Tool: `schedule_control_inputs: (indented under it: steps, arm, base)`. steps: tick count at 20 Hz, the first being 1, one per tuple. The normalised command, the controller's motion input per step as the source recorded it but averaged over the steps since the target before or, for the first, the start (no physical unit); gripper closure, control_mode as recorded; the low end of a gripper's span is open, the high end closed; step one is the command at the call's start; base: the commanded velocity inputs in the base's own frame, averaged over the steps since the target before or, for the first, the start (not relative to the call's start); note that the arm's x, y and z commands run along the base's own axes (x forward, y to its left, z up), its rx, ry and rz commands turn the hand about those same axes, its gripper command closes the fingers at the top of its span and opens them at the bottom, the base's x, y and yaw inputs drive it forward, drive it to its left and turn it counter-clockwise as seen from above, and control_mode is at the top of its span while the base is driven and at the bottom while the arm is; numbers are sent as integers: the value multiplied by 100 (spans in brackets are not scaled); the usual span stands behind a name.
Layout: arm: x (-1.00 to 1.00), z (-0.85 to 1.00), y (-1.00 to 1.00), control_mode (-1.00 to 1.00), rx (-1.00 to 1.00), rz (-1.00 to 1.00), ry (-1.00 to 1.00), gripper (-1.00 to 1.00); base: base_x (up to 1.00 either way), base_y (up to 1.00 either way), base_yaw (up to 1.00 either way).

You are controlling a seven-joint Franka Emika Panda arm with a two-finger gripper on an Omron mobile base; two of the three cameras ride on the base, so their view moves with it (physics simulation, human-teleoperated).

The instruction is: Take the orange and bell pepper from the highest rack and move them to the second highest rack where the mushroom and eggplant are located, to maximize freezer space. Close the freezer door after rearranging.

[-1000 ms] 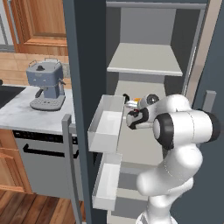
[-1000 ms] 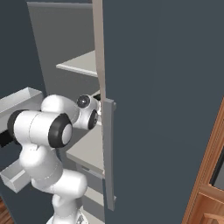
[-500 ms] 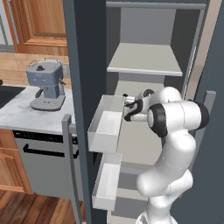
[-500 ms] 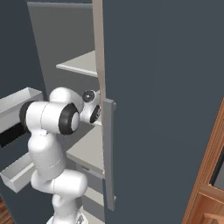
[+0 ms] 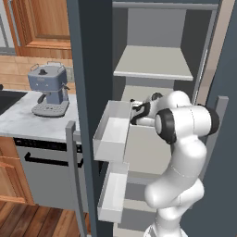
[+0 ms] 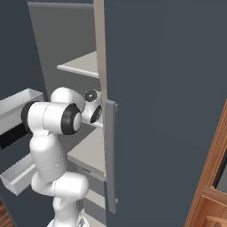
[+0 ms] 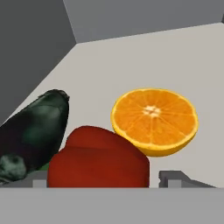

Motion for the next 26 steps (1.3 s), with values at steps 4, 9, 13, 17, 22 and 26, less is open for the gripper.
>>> schedule_control_inputs:
  steps: [4,9,13,17,22,26]
  arm:
    - [-46,12,8,-100,0,-4,0,-100]
    - [-69,36,16,-100,0,-8,0,-100]
    - [-65,60,26,-100,0,-11,0,-100]
    - [-43,70,32,-100,0,-14,0,-100]
    - [-35,70,36,-100,0,-12,3,-100]
    - [-45,57,37,-100,0,-4,14,-100]
  base:
    - [0,0,0]
    - [0,0,0]
    - [0,0,0]
    - [0,0,0]
    - [0,0,0]
    - [0,0,0]
